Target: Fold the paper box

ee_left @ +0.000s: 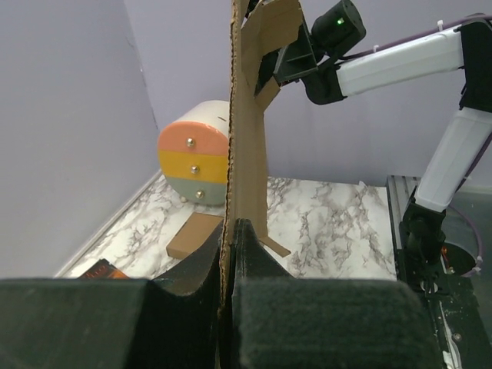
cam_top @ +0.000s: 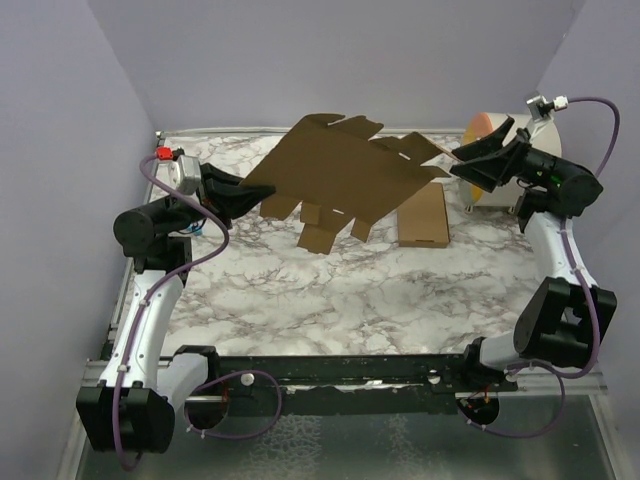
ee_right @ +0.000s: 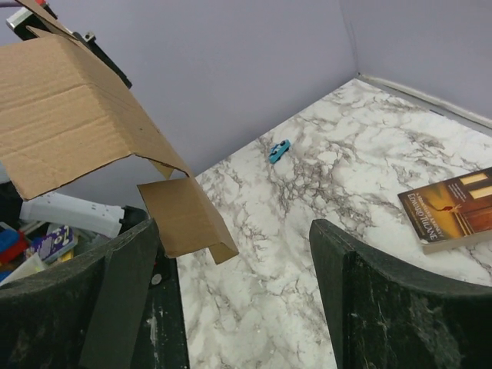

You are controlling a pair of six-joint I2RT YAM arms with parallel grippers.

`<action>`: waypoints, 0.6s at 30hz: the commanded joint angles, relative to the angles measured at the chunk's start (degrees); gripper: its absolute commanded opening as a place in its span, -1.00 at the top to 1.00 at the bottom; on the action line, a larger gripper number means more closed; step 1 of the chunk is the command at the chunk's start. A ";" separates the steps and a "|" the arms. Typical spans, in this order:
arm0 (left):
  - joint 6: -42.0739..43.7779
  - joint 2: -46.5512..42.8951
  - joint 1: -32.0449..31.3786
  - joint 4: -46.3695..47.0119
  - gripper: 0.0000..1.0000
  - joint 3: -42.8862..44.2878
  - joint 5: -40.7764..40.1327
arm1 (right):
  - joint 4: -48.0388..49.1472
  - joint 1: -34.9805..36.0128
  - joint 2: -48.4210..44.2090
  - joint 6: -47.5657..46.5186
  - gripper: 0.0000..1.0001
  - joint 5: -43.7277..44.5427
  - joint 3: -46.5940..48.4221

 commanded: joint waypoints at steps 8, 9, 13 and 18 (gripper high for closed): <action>-2.47 0.62 0.22 4.41 1.00 2.51 0.78 | -2.42 2.12 1.83 -2.57 -0.49 -1.09 5.13; -3.16 0.78 0.26 5.23 1.00 2.53 0.94 | -3.28 2.81 1.82 -3.46 -0.46 -1.27 5.28; -3.82 1.06 0.26 6.30 1.00 2.88 1.09 | -5.90 4.51 1.19 -6.16 -0.35 -1.88 5.42; -3.48 1.28 0.26 6.02 1.00 3.13 0.75 | -5.97 5.42 -0.64 -6.93 -0.36 -3.08 3.91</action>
